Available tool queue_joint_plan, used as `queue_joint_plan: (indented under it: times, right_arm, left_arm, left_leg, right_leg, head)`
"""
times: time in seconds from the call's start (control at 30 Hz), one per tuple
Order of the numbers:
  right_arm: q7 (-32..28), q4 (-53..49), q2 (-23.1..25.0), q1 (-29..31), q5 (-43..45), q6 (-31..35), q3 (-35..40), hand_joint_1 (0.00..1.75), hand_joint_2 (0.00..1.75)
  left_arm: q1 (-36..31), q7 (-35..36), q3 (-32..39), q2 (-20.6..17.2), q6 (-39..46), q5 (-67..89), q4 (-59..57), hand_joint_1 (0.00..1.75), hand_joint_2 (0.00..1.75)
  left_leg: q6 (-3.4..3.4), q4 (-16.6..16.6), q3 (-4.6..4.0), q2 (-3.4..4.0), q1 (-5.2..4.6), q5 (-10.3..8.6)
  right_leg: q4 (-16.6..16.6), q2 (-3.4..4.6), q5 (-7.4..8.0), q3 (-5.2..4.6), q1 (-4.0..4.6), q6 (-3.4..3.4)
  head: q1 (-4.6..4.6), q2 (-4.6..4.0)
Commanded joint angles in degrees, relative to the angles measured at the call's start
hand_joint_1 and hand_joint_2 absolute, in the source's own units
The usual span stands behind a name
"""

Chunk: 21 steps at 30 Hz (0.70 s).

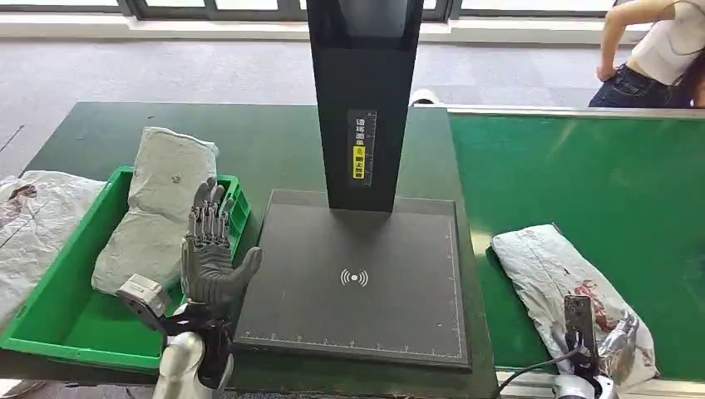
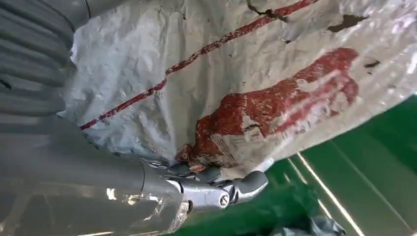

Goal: Moved the parcel from conveyor to table for the left to box.

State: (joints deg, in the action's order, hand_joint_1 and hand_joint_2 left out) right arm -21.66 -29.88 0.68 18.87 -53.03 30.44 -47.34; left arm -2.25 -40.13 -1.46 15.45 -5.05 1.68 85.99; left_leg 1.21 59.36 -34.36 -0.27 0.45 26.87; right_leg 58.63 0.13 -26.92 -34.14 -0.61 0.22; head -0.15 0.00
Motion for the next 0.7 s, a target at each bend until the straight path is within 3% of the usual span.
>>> queue_joint_plan:
  times: [0.03,0.23,0.47,0.6,0.7]
  right_arm:
    - [4.2,8.9,-2.8,2.3,-0.8,-3.5,1.9,1.75,1.75]
    - [12.0,10.0,-3.4,1.6,-2.8,-7.7,4.0,1.75,1.75]
    - [13.9,8.9,-2.6,1.0,-2.6,-8.6,4.4,1.75,1.75]
    - [8.1,5.0,-0.7,0.5,1.1,-0.7,3.3,1.75,1.75]
    - [-2.9,-5.2,3.5,-2.4,9.8,4.5,2.2,1.75,1.75]
  left_arm:
    - [-0.2,0.1,1.5,0.0,0.7,-0.3,-1.5,0.00,1.75]
    - [0.5,0.1,1.3,-0.3,0.3,-0.5,-1.0,0.00,1.75]
    - [0.4,0.1,2.2,0.0,0.1,0.2,-0.7,0.00,1.75]
    - [1.3,0.1,3.0,0.8,0.2,1.3,0.1,0.00,1.75]
    - [2.1,0.1,2.6,1.3,0.3,2.0,0.0,0.00,1.75]
  left_leg:
    - [-0.03,-0.1,0.14,0.04,0.00,-0.02]
    - [-0.11,-0.1,0.24,0.02,0.01,-0.04]
    - [-0.33,-0.1,0.76,0.10,0.33,0.12]
    - [-0.41,-0.1,0.76,0.13,0.32,0.06]
    - [-0.46,-0.2,0.77,0.11,0.26,-0.03]
  right_leg:
    - [-0.1,0.02,0.03,0.13,0.01,-0.01]
    - [-0.2,-0.02,0.05,0.30,0.03,0.05]
    - [-0.6,0.04,0.05,1.03,0.31,0.13]
    - [-0.8,0.06,0.17,1.09,0.30,0.29]
    - [-0.9,0.03,0.23,1.20,0.24,0.33]
  head:
    - [0.00,0.00]
    - [0.00,0.00]
    - [0.02,0.00]
    - [0.02,0.00]
    - [0.02,0.00]
